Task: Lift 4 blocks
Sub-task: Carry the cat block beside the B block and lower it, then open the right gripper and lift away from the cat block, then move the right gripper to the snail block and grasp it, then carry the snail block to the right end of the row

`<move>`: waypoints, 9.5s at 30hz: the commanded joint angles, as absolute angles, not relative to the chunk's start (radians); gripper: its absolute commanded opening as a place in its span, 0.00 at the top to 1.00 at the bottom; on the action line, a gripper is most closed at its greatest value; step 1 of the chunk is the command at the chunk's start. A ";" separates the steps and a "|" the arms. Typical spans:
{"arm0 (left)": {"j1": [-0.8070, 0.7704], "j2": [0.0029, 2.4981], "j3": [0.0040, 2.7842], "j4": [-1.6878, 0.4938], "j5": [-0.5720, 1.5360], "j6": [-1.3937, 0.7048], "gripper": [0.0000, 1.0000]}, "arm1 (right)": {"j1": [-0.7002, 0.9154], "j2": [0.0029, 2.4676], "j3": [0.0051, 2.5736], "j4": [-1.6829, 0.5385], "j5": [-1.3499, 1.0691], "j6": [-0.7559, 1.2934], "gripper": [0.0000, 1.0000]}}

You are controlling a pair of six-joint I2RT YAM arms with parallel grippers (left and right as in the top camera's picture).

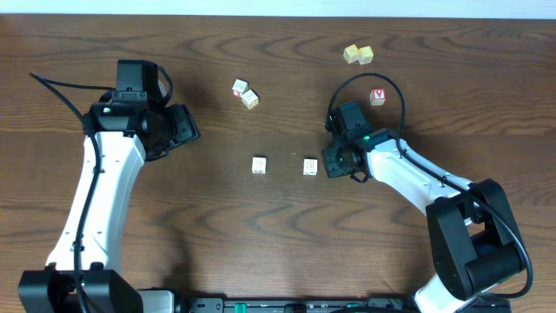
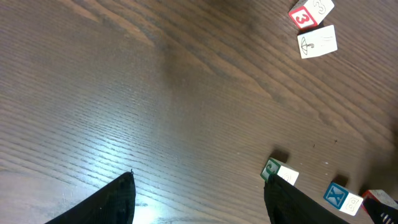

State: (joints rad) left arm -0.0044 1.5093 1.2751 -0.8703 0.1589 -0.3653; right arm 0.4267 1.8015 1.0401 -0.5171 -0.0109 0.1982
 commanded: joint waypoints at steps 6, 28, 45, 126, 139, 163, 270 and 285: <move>-0.001 1.509 1.274 -0.875 0.168 -0.352 0.33 | 0.434 1.806 1.034 -0.551 -0.041 0.353 0.78; -0.001 1.509 1.274 -0.875 0.168 -0.353 0.32 | 0.454 1.800 1.038 -0.587 -0.078 0.396 0.79; -0.001 1.509 1.274 -0.875 0.168 -0.353 0.33 | 0.456 1.799 1.042 -0.556 -0.079 0.396 0.50; -0.001 1.509 1.274 -0.881 0.168 -0.352 0.33 | 0.469 1.799 1.061 -0.534 -0.081 0.494 0.68; -0.001 1.509 1.274 -0.882 0.168 -0.352 0.32 | 0.468 1.783 1.122 -0.575 -0.056 0.472 0.44; -0.001 1.509 1.274 -0.871 0.168 -0.352 0.33 | 0.235 1.716 1.274 -0.831 0.157 -0.095 0.01; -0.001 1.509 1.274 -0.896 0.167 -0.352 0.33 | 0.151 1.952 1.247 -0.863 -0.077 0.045 0.88; -0.001 1.509 1.274 -0.886 0.168 -0.352 0.32 | 0.286 1.953 1.248 -0.863 -0.049 0.479 0.88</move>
State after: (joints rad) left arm -0.0048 1.5093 1.2751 -0.8852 0.1589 -0.3653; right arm 0.2630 1.9385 1.2350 -0.8700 -0.0875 0.3969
